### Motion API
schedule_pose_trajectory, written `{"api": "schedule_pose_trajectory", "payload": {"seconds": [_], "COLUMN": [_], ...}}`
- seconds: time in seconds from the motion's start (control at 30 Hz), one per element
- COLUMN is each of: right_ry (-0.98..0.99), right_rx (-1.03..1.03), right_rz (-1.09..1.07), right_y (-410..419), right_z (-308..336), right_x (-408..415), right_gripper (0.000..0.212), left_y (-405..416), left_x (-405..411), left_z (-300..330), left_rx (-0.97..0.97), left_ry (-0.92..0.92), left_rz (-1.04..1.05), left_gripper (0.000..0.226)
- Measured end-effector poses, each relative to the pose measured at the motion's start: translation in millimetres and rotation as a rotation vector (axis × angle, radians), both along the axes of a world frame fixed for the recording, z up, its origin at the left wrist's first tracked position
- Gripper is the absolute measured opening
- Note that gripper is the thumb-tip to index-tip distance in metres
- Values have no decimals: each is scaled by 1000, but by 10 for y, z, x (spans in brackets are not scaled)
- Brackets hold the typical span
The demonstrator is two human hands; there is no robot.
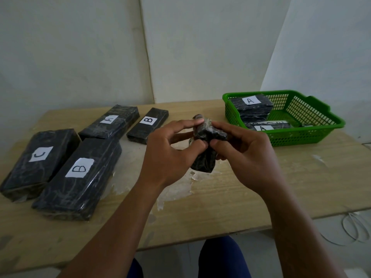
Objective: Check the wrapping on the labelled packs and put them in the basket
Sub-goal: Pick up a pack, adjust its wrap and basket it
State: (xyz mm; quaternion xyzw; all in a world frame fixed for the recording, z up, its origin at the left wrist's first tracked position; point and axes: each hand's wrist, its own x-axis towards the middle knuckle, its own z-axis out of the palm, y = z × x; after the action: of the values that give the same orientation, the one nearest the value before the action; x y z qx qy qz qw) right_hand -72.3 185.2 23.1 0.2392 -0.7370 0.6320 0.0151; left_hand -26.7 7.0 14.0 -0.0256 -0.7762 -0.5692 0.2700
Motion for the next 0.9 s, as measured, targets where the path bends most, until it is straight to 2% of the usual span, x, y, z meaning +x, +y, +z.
{"api": "schedule_pose_trajectory", "payload": {"seconds": [0.13, 0.23, 0.3, 0.47, 0.57, 0.9], "right_ry": [2, 0, 4, -88, -201, -253], "right_rx": [2, 108, 168, 101, 48, 69], "right_rz": [-18, -25, -12, -48, -48, -63], "right_y": [-21, -14, -23, -18, -32, -65], "right_z": [-36, -64, -81, -45, -4, -16], "right_x": [-7, 6, 10, -50, -62, -44], "right_gripper": [37, 64, 71, 26, 23, 20], "left_y": [6, 15, 8, -35, -32, -14], "left_x": [-17, -27, -25, -6, -2, 6], "left_z": [11, 41, 58, 77, 100, 79], "left_rx": [21, 98, 101, 150, 117, 45], "left_ry": [-18, -95, -151, -341, -377, -395], "left_rz": [15, 53, 78, -92, -102, -85], "left_gripper": [34, 24, 24, 47, 42, 41]}}
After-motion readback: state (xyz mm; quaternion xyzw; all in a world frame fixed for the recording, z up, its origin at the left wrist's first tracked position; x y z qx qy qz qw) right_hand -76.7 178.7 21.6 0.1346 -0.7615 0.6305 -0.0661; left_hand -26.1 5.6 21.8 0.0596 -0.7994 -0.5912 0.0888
